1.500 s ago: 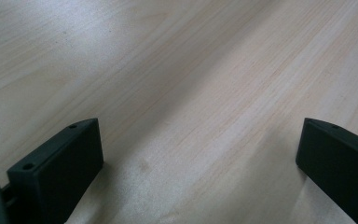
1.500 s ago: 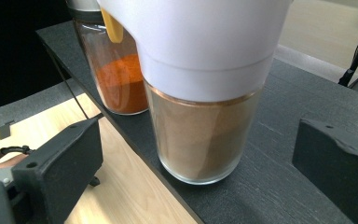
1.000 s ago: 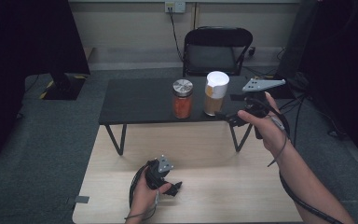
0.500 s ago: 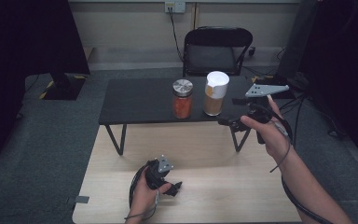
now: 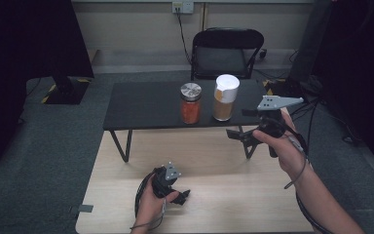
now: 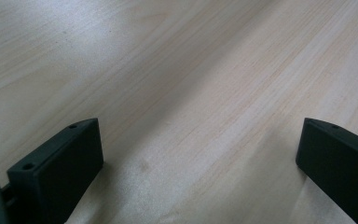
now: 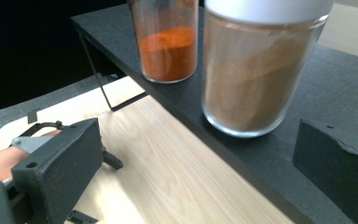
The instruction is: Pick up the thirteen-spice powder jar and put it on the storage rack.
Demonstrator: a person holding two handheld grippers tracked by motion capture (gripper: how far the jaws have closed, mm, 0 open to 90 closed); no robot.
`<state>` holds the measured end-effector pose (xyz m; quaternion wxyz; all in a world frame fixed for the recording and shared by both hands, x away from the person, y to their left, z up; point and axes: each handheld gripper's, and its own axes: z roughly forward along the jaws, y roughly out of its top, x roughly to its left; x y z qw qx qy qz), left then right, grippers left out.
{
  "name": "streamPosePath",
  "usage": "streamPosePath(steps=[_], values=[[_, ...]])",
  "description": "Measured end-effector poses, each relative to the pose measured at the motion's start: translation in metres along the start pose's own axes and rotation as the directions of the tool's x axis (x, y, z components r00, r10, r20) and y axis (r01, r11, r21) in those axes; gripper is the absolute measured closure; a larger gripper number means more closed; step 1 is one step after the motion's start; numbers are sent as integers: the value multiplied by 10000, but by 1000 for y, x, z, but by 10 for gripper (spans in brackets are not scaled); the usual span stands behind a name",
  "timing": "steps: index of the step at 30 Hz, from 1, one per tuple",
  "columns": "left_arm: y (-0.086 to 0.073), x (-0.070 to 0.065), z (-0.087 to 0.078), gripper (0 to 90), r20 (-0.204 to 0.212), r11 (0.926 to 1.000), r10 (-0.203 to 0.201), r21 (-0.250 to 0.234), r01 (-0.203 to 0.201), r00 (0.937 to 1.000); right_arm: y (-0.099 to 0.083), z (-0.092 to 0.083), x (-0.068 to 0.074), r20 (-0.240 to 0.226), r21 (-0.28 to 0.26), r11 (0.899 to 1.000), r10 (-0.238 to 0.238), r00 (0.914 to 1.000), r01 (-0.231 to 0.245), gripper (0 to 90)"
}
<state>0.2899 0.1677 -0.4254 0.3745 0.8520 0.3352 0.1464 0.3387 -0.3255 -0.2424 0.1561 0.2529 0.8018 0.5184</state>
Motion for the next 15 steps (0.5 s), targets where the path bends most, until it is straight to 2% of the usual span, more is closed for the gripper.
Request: streamPosePath(steps=[2, 4, 10, 15], values=[[0, 0, 0, 0, -1, 10000, 8, 6, -8, 10000, -3, -1, 3, 28, 36, 9999, -128, 9999, 127, 6], [0, 0, 0, 0, -2, 10000, 13, 7, -13, 10000, -7, -1, 3, -81, -17, 10000, -28, 10000, 28, 7], [0, 0, 0, 0, 0, 10000, 11, 5, -11, 10000, -15, -4, 9, -107, -32, 9998, -212, 9997, 212, 8], [0, 0, 0, 0, -1, 10000, 9, 7, -9, 10000, -25, -4, 10, -183, 17, 9998, -179, 9997, 179, 8]])
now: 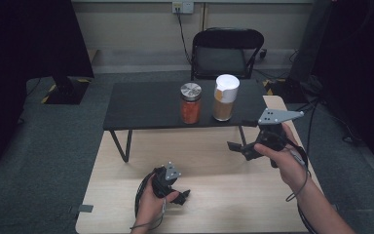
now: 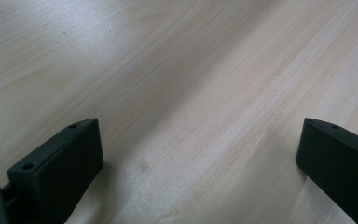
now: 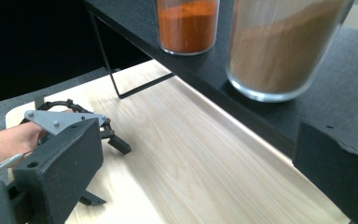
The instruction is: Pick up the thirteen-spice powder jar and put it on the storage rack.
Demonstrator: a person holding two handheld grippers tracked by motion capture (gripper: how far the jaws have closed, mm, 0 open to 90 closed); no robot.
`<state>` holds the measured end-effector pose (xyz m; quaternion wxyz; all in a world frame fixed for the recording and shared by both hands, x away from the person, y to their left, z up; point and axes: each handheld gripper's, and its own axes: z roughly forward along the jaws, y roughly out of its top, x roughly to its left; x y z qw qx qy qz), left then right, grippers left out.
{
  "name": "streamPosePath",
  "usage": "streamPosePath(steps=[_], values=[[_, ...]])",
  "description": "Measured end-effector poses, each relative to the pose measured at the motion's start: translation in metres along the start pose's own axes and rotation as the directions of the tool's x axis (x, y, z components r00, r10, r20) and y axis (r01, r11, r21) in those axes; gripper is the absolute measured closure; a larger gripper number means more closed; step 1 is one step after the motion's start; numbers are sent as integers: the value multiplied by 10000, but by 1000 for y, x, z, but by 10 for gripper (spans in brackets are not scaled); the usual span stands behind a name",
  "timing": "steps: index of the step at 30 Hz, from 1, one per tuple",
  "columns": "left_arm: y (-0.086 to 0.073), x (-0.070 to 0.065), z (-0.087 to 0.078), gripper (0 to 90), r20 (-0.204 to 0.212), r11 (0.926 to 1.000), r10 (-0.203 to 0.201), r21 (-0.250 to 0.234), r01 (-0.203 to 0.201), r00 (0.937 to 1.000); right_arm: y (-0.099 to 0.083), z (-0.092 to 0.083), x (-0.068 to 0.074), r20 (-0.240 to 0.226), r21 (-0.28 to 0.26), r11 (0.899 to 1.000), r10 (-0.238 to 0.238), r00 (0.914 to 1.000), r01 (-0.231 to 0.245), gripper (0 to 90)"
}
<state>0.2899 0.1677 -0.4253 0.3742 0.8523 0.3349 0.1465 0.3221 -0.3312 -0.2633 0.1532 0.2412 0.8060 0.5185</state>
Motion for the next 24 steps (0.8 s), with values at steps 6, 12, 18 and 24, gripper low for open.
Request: streamPosePath(steps=[6, 12, 18, 24], values=[[0, 0, 0, 0, 2, 10000, 2, -2, -2, 10000, -15, 1, 1, -154, 27, 10000, 82, 9998, -82, 10], [0, 0, 0, 0, 2, 10000, 3, -2, -3, 10000, -26, 6, 2, -257, 140, 9998, 121, 9996, -117, 9], [0, 0, 0, 0, 1, 10000, 4, -1, -4, 10000, -34, 8, 3, -338, 102, 9997, 223, 9992, -220, 8], [0, 0, 0, 0, 1, 10000, 4, 1, -4, 10000, -40, 8, 3, -360, 44, 9997, 237, 9991, -235, 8]])
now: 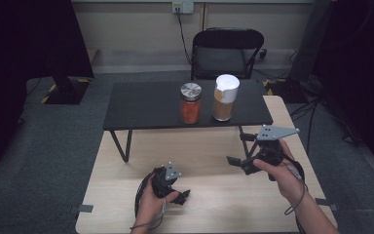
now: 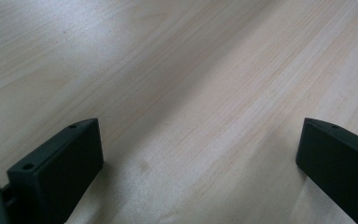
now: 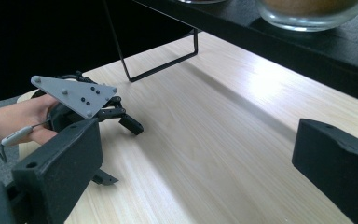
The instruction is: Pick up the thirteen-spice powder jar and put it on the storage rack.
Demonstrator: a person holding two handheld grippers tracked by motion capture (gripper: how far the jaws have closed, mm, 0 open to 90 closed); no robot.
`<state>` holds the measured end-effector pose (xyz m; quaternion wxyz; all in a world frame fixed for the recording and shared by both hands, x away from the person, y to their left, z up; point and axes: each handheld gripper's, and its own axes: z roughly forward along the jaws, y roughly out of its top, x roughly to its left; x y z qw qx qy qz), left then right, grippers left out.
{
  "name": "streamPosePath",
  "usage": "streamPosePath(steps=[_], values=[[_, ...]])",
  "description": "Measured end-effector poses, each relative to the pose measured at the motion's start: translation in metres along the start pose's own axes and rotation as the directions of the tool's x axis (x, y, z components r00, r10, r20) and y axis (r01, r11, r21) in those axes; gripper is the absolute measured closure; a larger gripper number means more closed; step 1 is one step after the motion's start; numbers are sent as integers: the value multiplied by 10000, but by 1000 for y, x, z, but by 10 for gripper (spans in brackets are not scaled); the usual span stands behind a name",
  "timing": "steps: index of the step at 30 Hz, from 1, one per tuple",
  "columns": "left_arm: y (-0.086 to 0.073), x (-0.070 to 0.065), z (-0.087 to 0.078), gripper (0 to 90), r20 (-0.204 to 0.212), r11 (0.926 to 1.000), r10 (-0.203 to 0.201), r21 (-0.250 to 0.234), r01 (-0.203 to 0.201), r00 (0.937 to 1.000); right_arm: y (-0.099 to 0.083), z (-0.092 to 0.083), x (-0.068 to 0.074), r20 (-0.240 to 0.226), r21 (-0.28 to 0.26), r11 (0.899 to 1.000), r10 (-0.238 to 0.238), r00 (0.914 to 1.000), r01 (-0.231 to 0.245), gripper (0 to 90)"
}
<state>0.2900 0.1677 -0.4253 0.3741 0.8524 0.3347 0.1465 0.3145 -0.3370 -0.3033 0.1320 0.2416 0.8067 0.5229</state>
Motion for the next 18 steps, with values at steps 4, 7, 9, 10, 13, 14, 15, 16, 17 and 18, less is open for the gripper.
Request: streamPosePath(steps=[4, 7, 9, 10, 13, 14, 15, 16, 17, 18], values=[[0, 0, 0, 0, 0, 10000, 1, 0, -1, 10000, -4, 1, 0, -15, 18, 10000, 39, 10000, -39, 8], [0, 0, 0, 0, 0, 10000, -2, -1, 2, 10000, -10, 4, -1, -43, 15, 9999, 127, 9999, -127, 9], [0, 0, 0, 0, -1, 10000, -4, -1, 4, 10000, -14, 5, -1, -40, 7, 9998, 182, 9998, -182, 9], [0, 0, 0, 0, 1, 10000, -5, -3, 5, 10000, -15, 6, -1, 1, 50, 9998, 179, 9998, -179, 9], [0, 0, 0, 0, 0, 10000, 0, 1, 0, 10000, -19, 7, 0, 40, 83, 9998, 203, 9998, -203, 10], [0, 0, 0, 0, 2, 10000, -2, -2, 2, 10000, -21, 8, 0, 26, 87, 9997, 210, 9998, -210, 10], [0, 0, 0, 0, 0, 10000, -4, -2, 4, 10000, -22, 8, 0, 17, 66, 9997, 216, 9998, -216, 10], [0, 0, 0, 0, 1, 10000, 0, 0, 0, 10000, -23, 8, -1, -8, 34, 9998, 218, 9998, -218, 10], [0, 0, 0, 0, 1, 10000, -1, -2, 1, 10000, -25, 8, -1, -26, 17, 9997, 231, 9997, -231, 10], [0, 0, 0, 0, 0, 10000, -3, -3, 3, 10000, -26, 8, 0, -3, -3, 9997, 247, 9997, -247, 10]])
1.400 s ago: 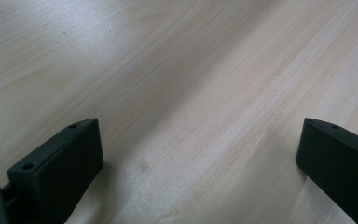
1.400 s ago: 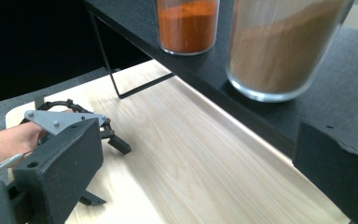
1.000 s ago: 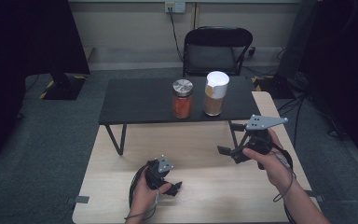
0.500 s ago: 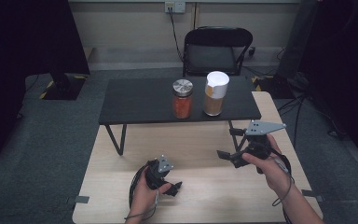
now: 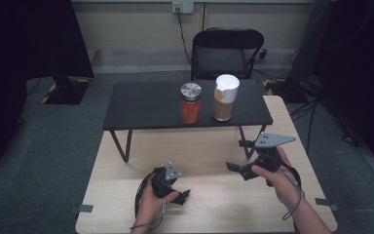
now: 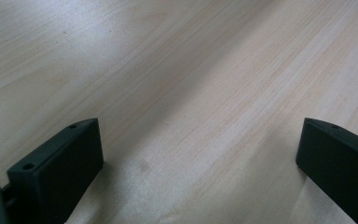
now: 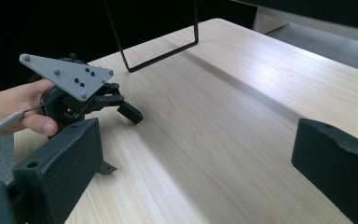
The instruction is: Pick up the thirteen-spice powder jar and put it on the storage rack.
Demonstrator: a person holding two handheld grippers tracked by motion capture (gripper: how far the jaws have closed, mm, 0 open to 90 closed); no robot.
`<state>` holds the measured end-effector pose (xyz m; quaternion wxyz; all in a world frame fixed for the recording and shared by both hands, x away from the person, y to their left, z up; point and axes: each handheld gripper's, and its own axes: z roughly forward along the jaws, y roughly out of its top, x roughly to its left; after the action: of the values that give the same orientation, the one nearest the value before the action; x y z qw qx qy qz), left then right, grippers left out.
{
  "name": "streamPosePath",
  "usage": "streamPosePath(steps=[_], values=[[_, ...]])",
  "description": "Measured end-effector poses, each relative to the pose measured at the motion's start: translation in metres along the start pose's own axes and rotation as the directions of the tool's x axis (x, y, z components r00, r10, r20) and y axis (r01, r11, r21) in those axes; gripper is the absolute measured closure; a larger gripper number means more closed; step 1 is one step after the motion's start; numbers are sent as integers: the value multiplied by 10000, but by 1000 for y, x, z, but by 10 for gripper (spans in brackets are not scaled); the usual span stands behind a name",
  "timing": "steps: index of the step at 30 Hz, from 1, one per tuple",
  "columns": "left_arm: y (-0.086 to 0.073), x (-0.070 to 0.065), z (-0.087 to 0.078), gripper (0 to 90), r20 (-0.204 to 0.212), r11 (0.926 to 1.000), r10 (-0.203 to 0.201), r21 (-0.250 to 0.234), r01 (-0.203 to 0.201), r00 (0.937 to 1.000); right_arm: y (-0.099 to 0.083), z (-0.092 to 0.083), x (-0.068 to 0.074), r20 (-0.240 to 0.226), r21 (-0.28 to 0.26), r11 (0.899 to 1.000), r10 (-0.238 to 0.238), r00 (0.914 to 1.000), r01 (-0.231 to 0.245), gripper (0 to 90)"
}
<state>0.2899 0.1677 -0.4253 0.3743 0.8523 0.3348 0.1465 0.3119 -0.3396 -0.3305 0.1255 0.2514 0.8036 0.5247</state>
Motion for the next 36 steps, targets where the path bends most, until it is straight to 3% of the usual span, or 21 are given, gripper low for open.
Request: streamPosePath(steps=[36], values=[[0, 0, 0, 0, 0, 10000, 1, 1, -1, 10000, -54, 4, -9, 152, 52, 9987, 507, 9986, -507, 9]])
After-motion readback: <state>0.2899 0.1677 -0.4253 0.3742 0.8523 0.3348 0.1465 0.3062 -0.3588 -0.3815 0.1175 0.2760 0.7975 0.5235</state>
